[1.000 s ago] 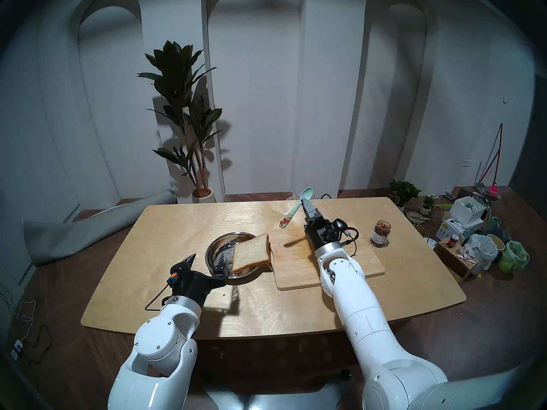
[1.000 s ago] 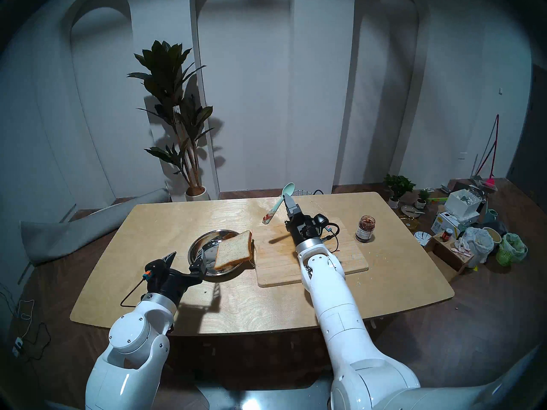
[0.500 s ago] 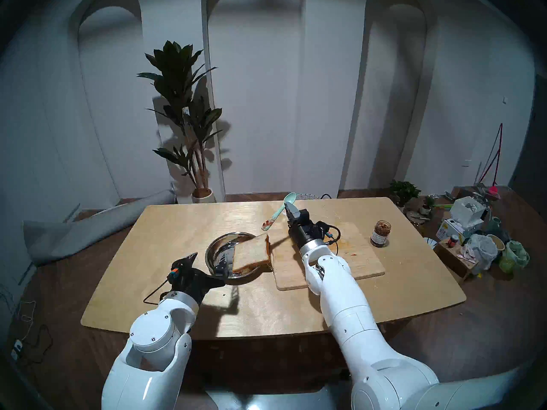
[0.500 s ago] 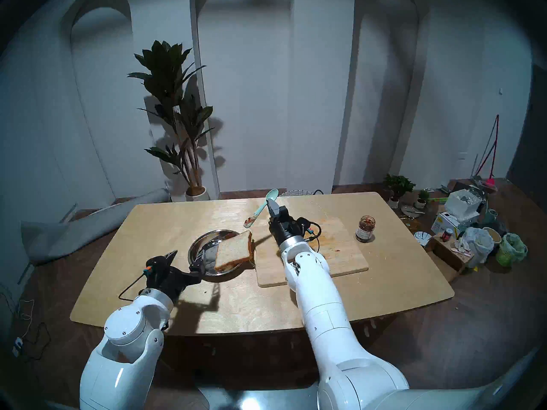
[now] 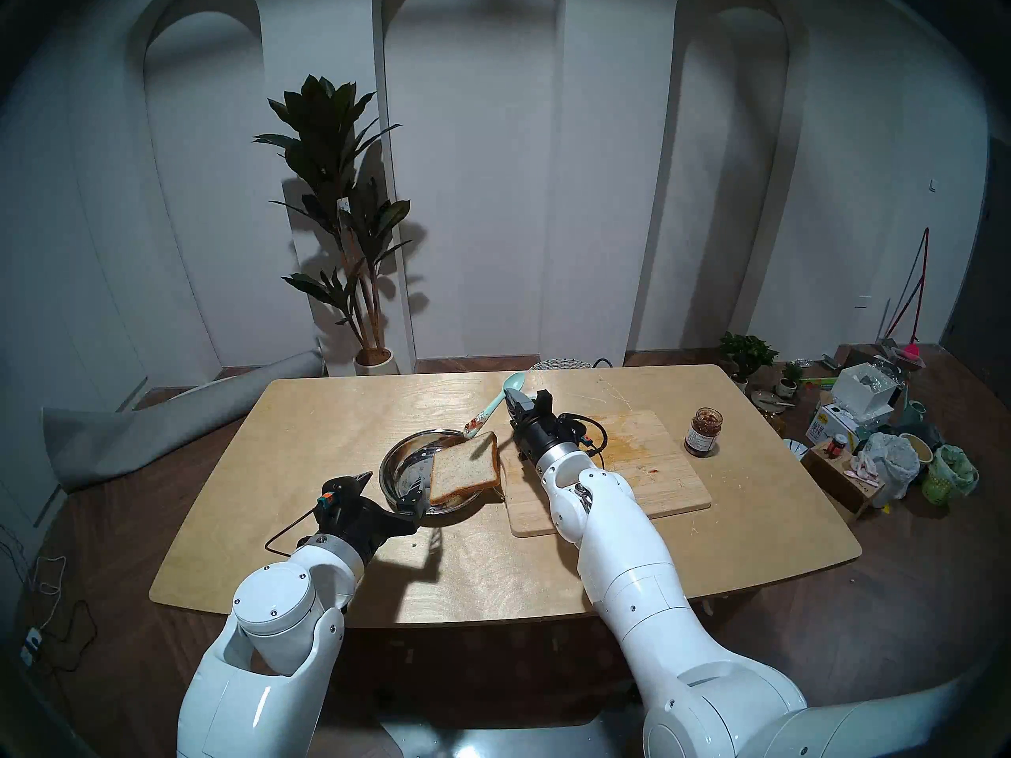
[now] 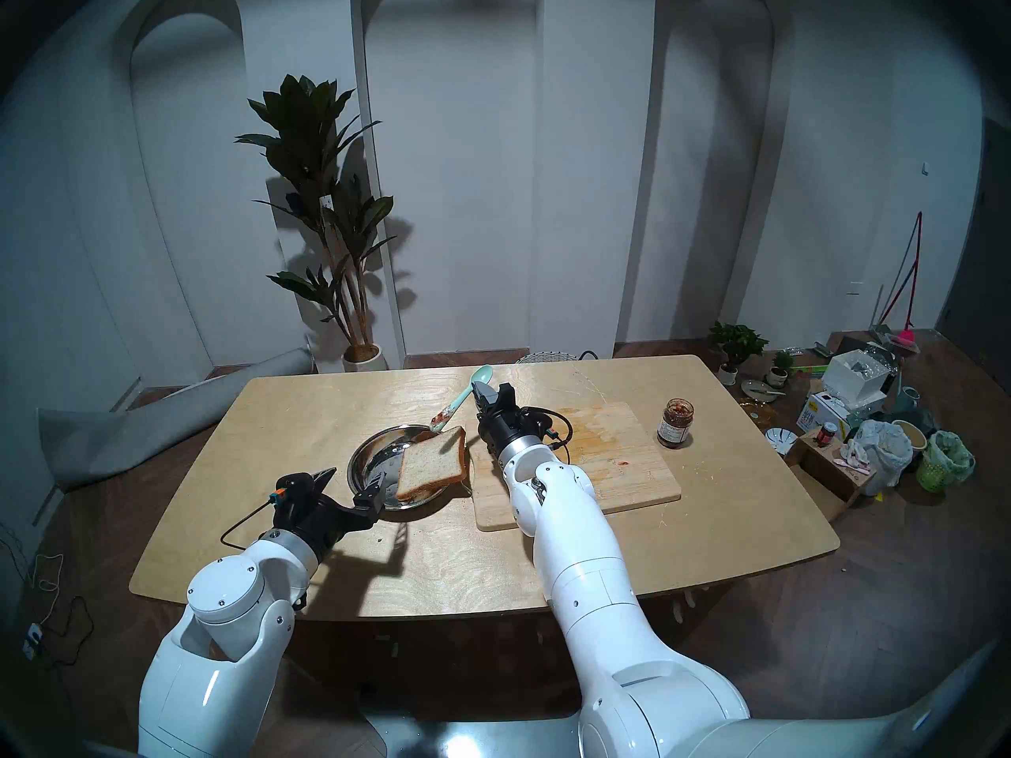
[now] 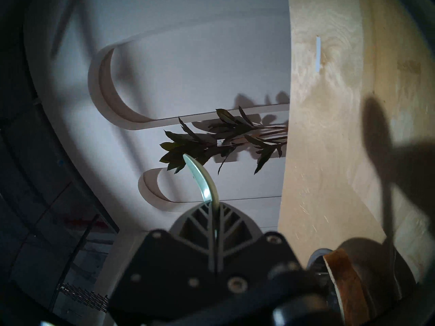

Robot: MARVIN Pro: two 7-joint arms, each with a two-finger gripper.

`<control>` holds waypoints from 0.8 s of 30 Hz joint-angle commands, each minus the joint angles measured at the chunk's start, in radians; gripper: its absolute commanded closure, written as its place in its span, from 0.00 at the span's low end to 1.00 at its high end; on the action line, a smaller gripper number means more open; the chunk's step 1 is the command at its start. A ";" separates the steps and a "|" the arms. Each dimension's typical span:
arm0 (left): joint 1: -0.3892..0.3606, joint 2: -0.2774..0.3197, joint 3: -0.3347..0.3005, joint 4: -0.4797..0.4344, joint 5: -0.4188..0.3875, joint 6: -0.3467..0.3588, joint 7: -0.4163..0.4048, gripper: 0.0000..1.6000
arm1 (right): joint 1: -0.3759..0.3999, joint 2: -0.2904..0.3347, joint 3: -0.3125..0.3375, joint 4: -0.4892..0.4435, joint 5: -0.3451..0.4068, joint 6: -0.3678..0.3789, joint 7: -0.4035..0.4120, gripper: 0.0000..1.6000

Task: Spread jam over the slice of bread with the knife

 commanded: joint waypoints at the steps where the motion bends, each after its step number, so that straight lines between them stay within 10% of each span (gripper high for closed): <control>1: -0.028 0.021 -0.008 -0.024 -0.021 0.017 -0.035 0.00 | -0.001 -0.004 -0.015 -0.046 0.072 -0.012 -0.077 1.00; 24: -0.098 0.018 -0.077 0.030 -0.139 0.135 -0.076 0.00 | -0.078 0.045 -0.095 -0.280 0.255 -0.143 -0.406 1.00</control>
